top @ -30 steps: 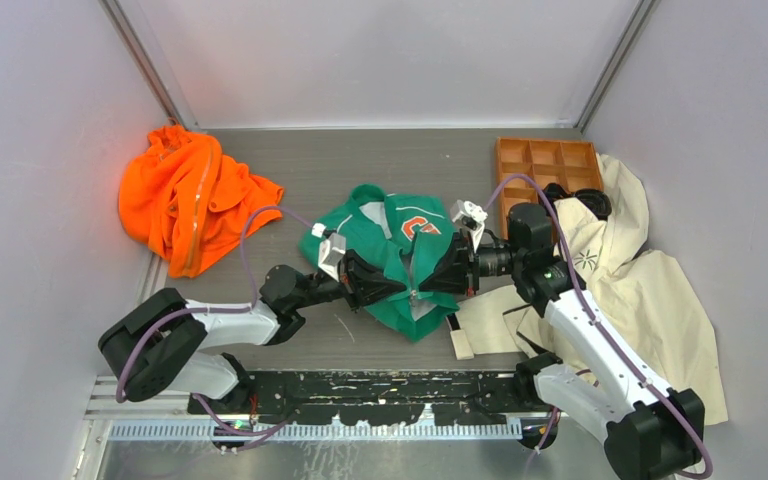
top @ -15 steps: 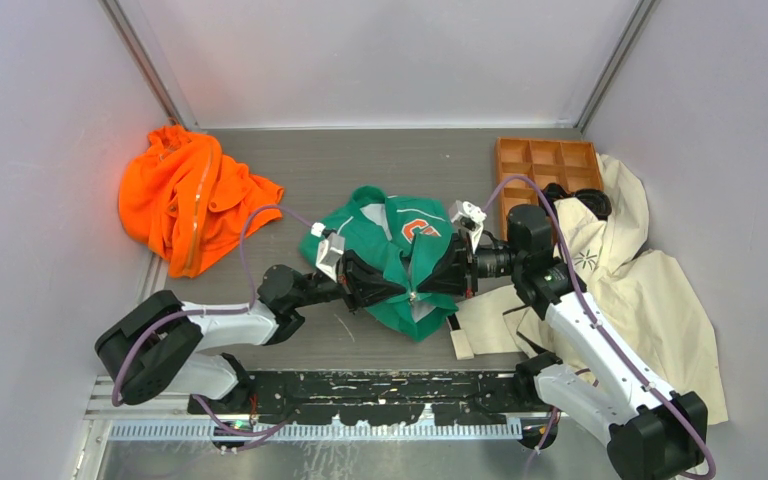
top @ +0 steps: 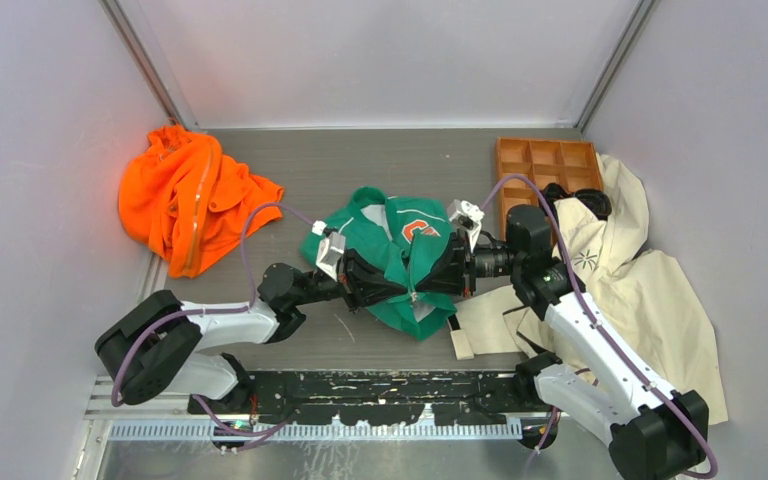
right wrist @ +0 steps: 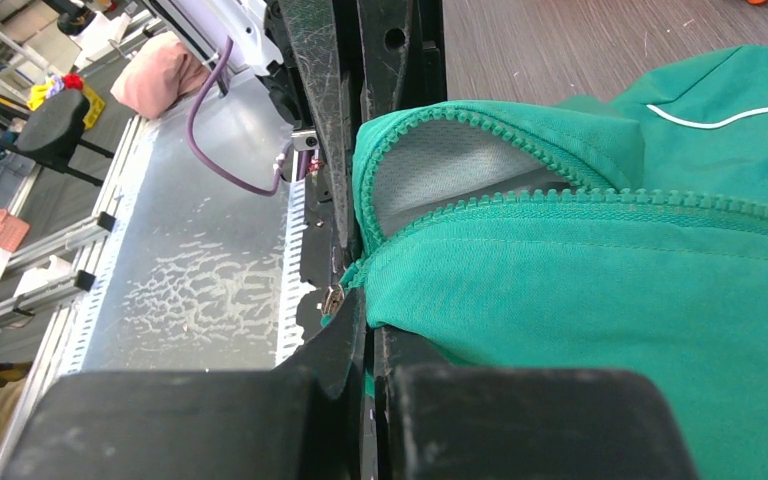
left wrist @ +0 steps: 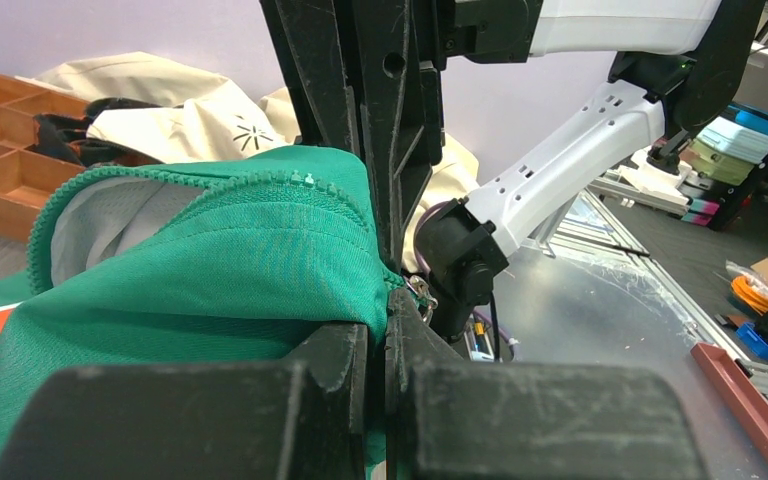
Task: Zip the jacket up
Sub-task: Insert the zipper into the jacket.
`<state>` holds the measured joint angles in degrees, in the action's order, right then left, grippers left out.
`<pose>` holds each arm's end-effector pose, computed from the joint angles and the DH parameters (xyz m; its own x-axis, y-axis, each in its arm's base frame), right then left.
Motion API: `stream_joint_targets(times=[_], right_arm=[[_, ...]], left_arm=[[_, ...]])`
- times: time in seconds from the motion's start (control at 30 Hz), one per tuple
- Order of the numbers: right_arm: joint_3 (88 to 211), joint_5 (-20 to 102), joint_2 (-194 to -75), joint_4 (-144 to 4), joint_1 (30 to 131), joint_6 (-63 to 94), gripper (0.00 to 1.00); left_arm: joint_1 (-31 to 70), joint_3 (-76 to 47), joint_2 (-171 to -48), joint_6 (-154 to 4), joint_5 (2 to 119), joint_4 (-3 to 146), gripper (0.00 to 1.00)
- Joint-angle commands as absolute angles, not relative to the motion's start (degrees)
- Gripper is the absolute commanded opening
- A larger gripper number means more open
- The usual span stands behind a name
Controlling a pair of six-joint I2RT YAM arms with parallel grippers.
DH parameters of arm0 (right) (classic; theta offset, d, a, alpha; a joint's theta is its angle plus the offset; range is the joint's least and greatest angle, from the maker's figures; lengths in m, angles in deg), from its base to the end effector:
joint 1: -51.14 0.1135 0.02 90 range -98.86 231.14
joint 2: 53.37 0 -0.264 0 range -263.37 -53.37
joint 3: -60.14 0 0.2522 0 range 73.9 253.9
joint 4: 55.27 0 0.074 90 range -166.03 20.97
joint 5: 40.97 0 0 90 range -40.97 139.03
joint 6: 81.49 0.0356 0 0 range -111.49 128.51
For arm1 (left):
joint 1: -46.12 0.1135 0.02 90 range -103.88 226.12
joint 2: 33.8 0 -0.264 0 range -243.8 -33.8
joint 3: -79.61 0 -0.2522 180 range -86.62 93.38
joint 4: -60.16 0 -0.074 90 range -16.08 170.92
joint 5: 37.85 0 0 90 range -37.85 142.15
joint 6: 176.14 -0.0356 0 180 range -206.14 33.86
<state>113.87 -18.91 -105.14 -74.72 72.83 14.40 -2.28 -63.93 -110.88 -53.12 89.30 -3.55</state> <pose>0.1662 0.1016 0.3032 -0.3763 -0.1082 -0.9202 -0.9264 0.0336 0.3749 0.1476 -0.1987 0.2468 -0.3075 -0.3079 -0.9004 0.9509 -0.0644 -0.3027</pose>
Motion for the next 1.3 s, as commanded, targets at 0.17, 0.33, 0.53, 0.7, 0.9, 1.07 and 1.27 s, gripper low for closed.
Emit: stream_joint_targets(times=[0.17,0.33,0.53,0.7,0.9,1.07,1.27], right_arm=[[116.0,-13.0,-104.2,-73.9,74.4,13.0,0.01],[116.9,-9.7,-103.7,-76.0,74.3,12.5,0.01],[118.1,-7.6,-102.9,-79.2,74.4,10.6,0.01],[118.5,-6.3,-102.4,-80.5,74.4,10.2,0.01],[119.1,-5.6,-102.2,-82.4,74.4,8.9,0.01],[119.4,-4.9,-102.1,-84.6,74.4,7.1,0.01],[119.4,-4.8,-102.0,-84.8,74.5,7.2,0.01]], left_arm=[[-3.8,-63.4,-110.0,-56.0,87.2,-8.1,0.0],[-4.0,-64.3,-110.6,-57.3,84.4,-8.1,0.0],[-4.0,-65.4,-111.2,-56.5,80.8,-8.0,0.0],[-4.1,-65.7,-110.6,-55.6,79.3,-6.1,0.0],[-4.3,-65.2,-108.0,-56.5,77.3,0.7,0.0],[-4.5,-65.1,-105.7,-57.2,75.8,4.6,0.0],[-5.1,-63.9,-105.2,-57.9,75.8,7.7,0.0]])
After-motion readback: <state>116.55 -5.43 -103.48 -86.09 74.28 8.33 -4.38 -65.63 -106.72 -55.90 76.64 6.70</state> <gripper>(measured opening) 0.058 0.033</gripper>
